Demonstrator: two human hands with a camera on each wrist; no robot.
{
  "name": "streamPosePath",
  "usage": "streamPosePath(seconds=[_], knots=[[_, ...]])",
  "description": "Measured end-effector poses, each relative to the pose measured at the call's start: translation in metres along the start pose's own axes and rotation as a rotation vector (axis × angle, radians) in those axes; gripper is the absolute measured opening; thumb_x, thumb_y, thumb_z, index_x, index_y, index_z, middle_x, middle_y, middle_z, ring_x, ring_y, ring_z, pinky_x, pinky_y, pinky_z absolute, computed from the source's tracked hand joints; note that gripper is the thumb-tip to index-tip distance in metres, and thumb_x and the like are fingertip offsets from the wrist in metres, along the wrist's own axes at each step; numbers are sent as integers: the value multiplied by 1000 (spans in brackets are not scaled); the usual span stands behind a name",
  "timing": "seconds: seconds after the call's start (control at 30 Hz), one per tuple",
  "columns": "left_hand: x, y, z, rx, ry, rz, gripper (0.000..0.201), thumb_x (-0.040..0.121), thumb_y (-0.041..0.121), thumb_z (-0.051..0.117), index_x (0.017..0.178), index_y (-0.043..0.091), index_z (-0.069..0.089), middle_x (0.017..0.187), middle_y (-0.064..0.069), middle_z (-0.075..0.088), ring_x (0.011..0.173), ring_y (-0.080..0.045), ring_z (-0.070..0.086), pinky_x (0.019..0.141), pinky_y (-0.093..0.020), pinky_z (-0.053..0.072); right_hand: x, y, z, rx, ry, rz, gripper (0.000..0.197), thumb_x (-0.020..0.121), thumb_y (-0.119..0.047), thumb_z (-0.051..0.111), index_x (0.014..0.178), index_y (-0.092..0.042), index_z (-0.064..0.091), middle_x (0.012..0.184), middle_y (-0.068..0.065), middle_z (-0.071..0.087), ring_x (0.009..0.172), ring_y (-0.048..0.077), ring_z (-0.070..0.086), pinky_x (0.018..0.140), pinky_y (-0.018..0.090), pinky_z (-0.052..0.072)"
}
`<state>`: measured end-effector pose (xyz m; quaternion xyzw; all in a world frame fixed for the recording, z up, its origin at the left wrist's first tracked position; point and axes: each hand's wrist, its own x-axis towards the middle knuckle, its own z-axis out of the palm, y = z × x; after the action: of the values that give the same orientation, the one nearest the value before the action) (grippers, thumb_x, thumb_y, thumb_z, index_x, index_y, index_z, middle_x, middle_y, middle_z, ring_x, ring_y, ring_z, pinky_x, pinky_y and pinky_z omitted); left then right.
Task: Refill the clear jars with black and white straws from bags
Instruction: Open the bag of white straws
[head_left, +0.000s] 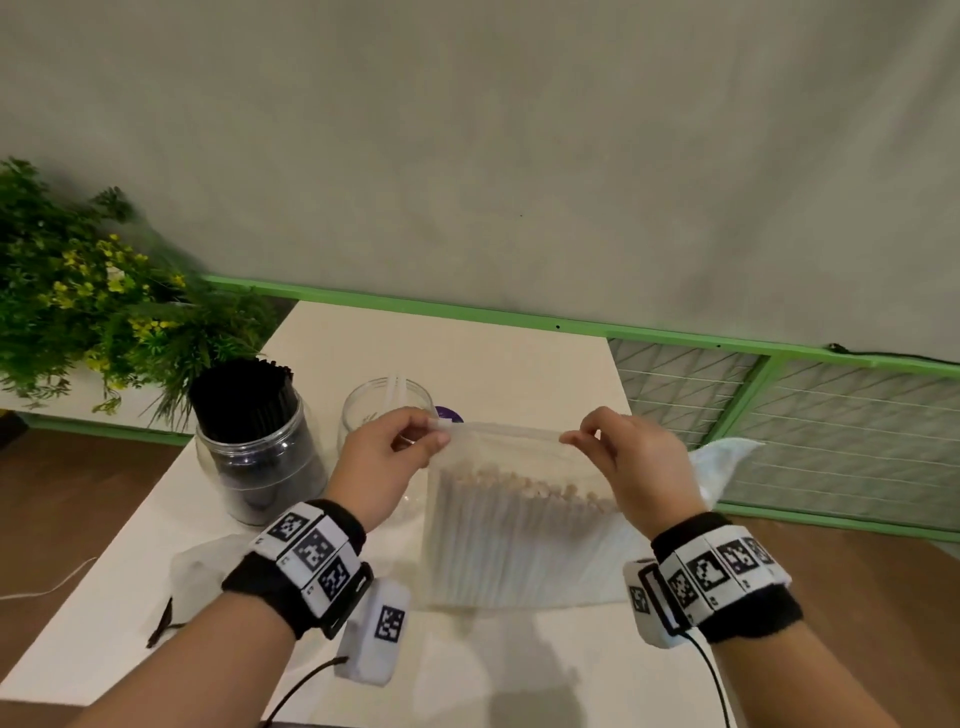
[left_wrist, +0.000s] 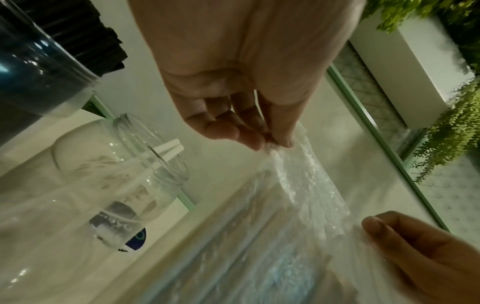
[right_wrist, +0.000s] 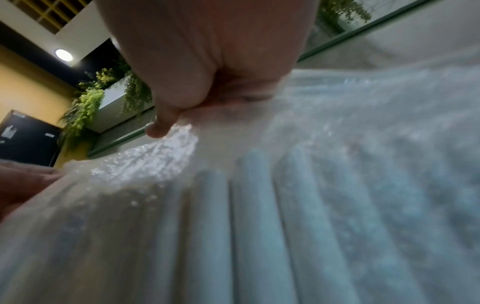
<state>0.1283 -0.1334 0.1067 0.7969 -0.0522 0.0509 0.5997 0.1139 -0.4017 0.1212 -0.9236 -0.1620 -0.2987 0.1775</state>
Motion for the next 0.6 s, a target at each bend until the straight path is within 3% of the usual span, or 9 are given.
streamPosePath(seconds=[0.1, 0.2, 0.27, 0.37, 0.43, 0.6], knots=[[-3, -3, -8, -32, 23, -6, 11, 84, 11, 69, 83, 21, 65, 73, 4, 63, 59, -2, 58, 58, -9, 42, 6, -7, 4, 26, 5, 10, 30, 86, -43, 65, 75, -16, 58, 61, -17, 37, 48, 9, 36, 45, 11, 20], [-5, -3, -18, -17, 14, -23, 8, 88, 15, 66, 85, 23, 66, 78, 2, 69, 69, -6, 65, 63, -18, 49, 13, -28, 14, 39, -17, -37, 37, 90, -52, 47, 90, -18, 63, 75, -13, 54, 59, 5, 46, 49, 17, 37], [-6, -3, -22, -40, 6, -25, 10, 89, 13, 64, 85, 22, 67, 82, -4, 72, 76, -14, 68, 70, -26, 52, 19, -51, 25, 109, -94, -90, 42, 91, -53, 45, 107, -19, 64, 93, -7, 64, 76, 10, 57, 64, 26, 49], [-9, -1, -25, -100, 0, -24, 6, 87, 8, 65, 88, 13, 66, 81, -8, 72, 76, -18, 70, 78, -28, 52, 28, -86, 48, 270, -199, -147, 43, 92, -47, 46, 121, -19, 61, 111, -3, 66, 95, 17, 61, 81, 32, 51], [-10, -1, -26, -96, -8, -18, 4, 88, 8, 64, 88, 11, 66, 80, -5, 73, 77, -16, 70, 79, -26, 52, 33, -101, 62, 355, -204, -140, 38, 93, -43, 46, 116, -20, 66, 105, -4, 68, 93, 16, 62, 80, 35, 51], [-13, -4, -29, -34, 6, -7, 8, 91, 11, 60, 84, 15, 63, 81, 4, 72, 80, -10, 70, 79, -28, 51, 40, -111, 76, 321, -44, -195, 29, 91, -32, 49, 90, -17, 72, 77, -5, 66, 69, 17, 57, 62, 32, 50]])
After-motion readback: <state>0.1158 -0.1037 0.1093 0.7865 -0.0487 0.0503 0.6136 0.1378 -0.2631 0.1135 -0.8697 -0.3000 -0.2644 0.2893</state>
